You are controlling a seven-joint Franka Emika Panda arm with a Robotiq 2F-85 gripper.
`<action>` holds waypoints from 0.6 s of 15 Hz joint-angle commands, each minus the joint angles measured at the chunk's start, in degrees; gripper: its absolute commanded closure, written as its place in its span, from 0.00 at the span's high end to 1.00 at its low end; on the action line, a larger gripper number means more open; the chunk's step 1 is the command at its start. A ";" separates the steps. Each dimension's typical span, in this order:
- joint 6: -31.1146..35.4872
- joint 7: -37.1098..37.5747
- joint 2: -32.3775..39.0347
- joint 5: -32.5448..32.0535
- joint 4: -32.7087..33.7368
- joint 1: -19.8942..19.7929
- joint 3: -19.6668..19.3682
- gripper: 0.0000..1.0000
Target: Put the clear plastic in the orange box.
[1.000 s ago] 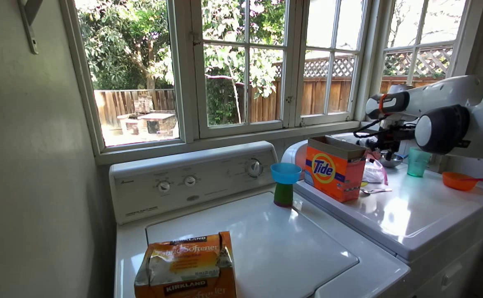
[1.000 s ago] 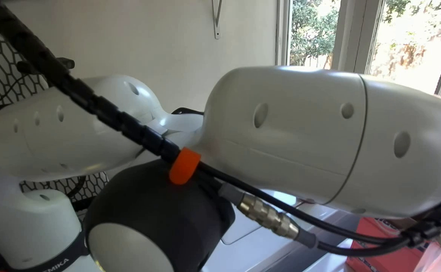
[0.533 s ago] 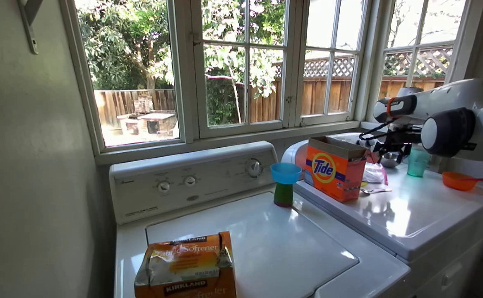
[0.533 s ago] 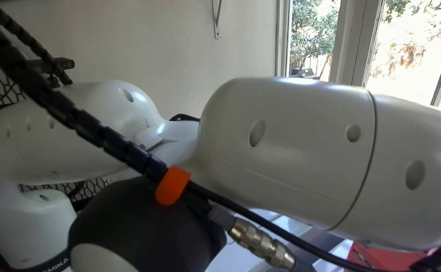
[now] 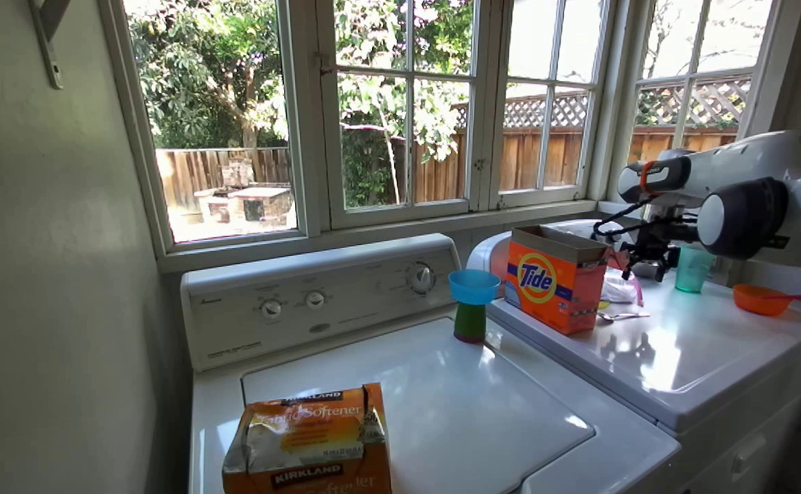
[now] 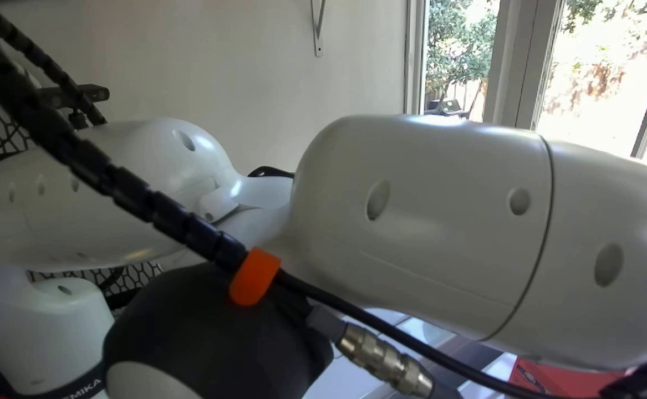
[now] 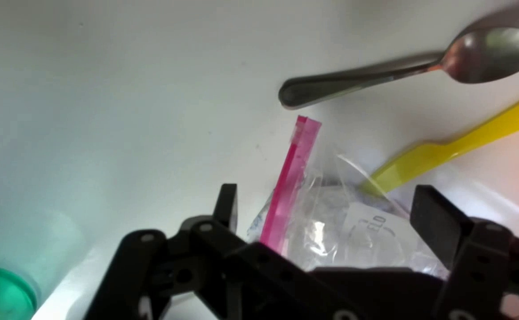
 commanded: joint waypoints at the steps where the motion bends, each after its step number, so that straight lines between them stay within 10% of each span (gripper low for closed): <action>1: -3.83 -1.66 1.48 4.27 1.30 -2.83 3.14 1.00; 9: -4.84 -2.35 2.60 6.37 2.42 -5.05 4.77 1.00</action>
